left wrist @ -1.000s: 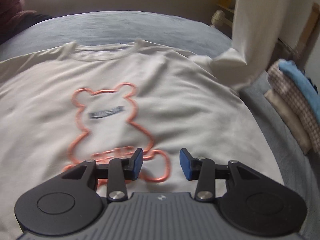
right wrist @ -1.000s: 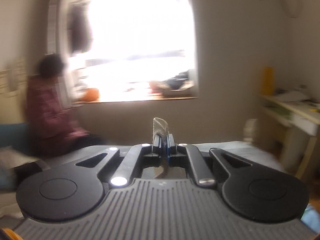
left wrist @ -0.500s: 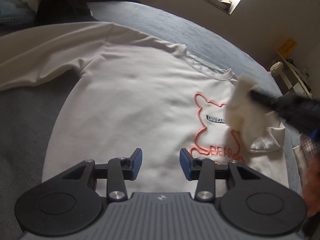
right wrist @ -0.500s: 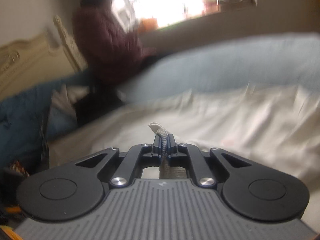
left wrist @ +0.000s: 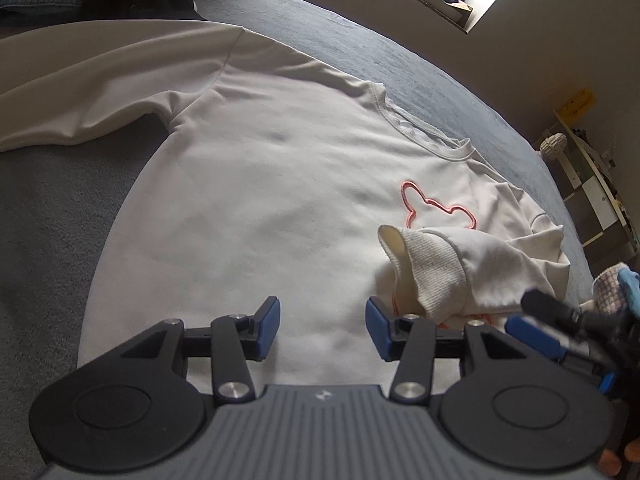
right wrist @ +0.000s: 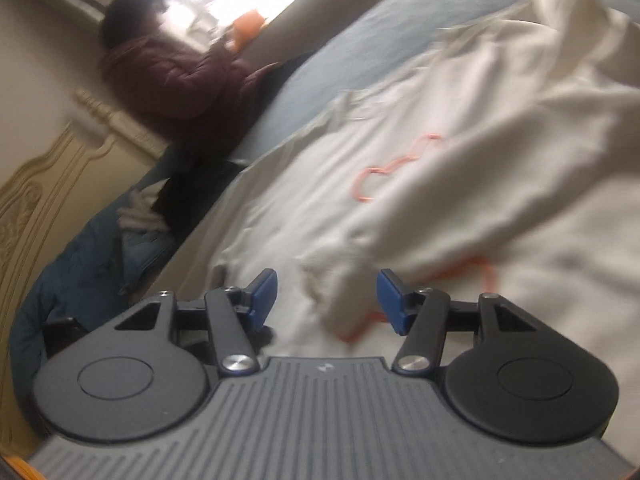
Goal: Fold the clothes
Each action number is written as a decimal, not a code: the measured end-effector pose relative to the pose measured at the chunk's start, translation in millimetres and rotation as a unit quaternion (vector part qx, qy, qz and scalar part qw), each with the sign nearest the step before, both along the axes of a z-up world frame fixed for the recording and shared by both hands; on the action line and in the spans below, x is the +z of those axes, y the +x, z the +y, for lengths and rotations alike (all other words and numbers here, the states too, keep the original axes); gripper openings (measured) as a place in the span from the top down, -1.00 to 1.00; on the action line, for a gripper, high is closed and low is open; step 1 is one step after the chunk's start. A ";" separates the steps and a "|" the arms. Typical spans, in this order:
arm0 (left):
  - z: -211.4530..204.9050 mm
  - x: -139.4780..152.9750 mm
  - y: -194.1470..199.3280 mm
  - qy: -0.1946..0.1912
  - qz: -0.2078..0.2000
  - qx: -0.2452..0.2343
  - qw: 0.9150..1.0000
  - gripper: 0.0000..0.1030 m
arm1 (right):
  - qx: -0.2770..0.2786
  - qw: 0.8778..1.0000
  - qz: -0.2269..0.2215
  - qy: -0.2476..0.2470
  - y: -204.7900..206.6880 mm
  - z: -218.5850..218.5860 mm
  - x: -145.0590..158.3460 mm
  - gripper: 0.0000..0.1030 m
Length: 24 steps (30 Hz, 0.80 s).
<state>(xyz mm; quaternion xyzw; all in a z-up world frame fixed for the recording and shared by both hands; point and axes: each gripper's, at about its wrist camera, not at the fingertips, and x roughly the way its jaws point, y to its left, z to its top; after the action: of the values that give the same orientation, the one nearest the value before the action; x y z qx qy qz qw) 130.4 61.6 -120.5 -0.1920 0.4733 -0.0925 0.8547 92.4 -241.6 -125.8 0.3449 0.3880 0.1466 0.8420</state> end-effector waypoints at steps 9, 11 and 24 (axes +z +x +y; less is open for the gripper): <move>-6.7 4.6 10.0 -0.004 -0.026 -0.012 1.000 0.04 | -0.052 0.997 0.018 -0.058 -21.0 -28.8 -37.6 -0.06; -15.1 7.5 12.8 -0.002 -0.036 -0.023 0.999 -0.01 | -0.058 0.996 0.013 -0.062 -23.2 -35.8 -42.7 -0.05; -149.7 66.5 76.0 0.119 -0.117 -0.195 0.966 -0.14 | -0.167 0.978 -0.083 -0.089 -36.4 -104.3 -25.9 -0.03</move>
<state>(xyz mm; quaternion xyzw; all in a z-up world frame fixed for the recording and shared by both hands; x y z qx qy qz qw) 206.4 -88.1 -54.1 0.0196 0.4057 -0.2226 0.8863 55.9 -345.9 -151.8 0.3151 0.2652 -0.0027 0.9113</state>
